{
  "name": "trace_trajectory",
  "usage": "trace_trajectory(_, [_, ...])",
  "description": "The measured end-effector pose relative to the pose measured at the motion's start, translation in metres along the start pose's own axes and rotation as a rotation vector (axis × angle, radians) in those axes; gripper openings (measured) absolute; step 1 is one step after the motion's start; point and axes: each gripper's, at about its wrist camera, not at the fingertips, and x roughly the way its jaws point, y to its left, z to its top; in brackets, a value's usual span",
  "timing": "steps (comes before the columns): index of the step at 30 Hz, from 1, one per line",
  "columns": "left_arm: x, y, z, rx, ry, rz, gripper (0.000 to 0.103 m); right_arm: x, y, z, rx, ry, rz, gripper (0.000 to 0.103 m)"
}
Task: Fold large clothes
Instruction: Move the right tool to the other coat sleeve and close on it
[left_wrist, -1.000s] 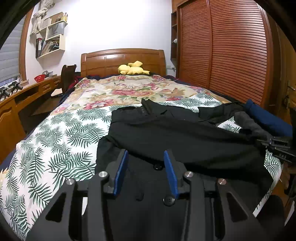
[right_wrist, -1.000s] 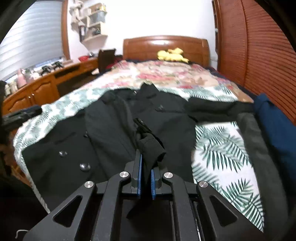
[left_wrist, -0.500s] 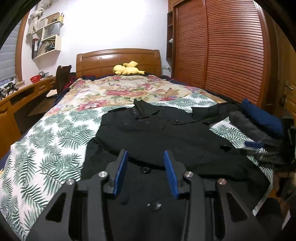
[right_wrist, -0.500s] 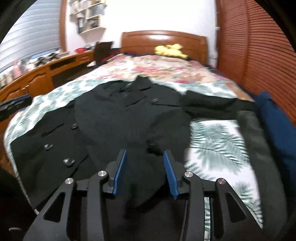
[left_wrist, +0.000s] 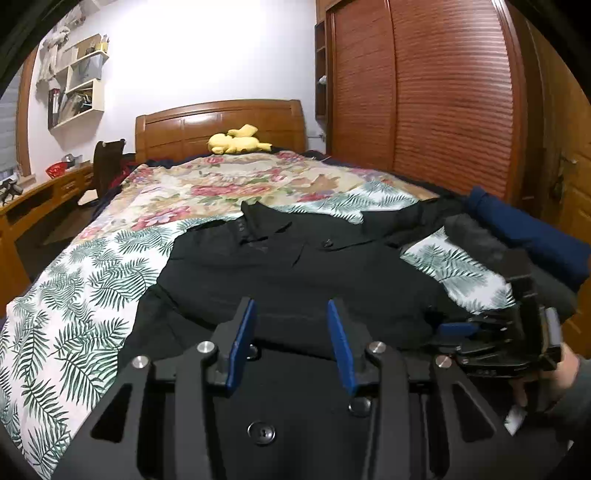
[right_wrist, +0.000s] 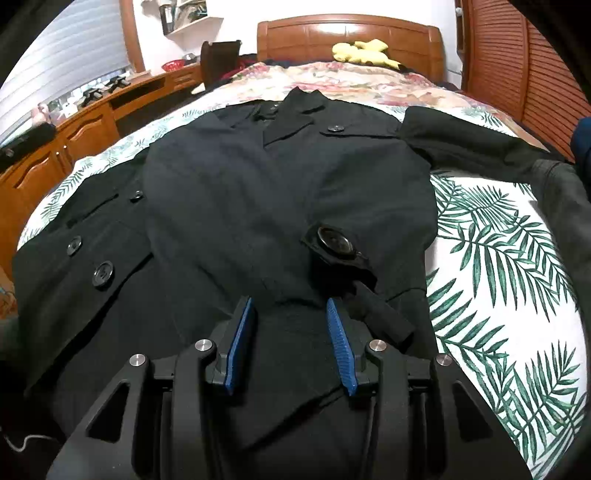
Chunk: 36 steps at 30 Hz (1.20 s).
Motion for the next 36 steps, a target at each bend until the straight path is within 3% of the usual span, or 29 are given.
trace_trajectory(17, [0.061, -0.008, -0.020, 0.014, 0.045, -0.075, 0.039, -0.010, 0.001, 0.006, 0.018, -0.001, -0.002, 0.042])
trace_trajectory(22, [0.058, -0.004, -0.021, 0.007, 0.038, -0.103, 0.039, -0.048, -0.005, 0.036, 0.030, -0.102, -0.012, 0.042])
trace_trajectory(27, [0.052, 0.002, -0.023, 0.001, 0.031, -0.114, 0.039, -0.045, -0.035, 0.077, 0.067, -0.118, -0.080, 0.057])
trace_trajectory(36, [0.046, 0.011, -0.025, -0.008, 0.024, -0.106, 0.039, 0.028, -0.129, 0.123, 0.252, -0.014, -0.193, 0.057])
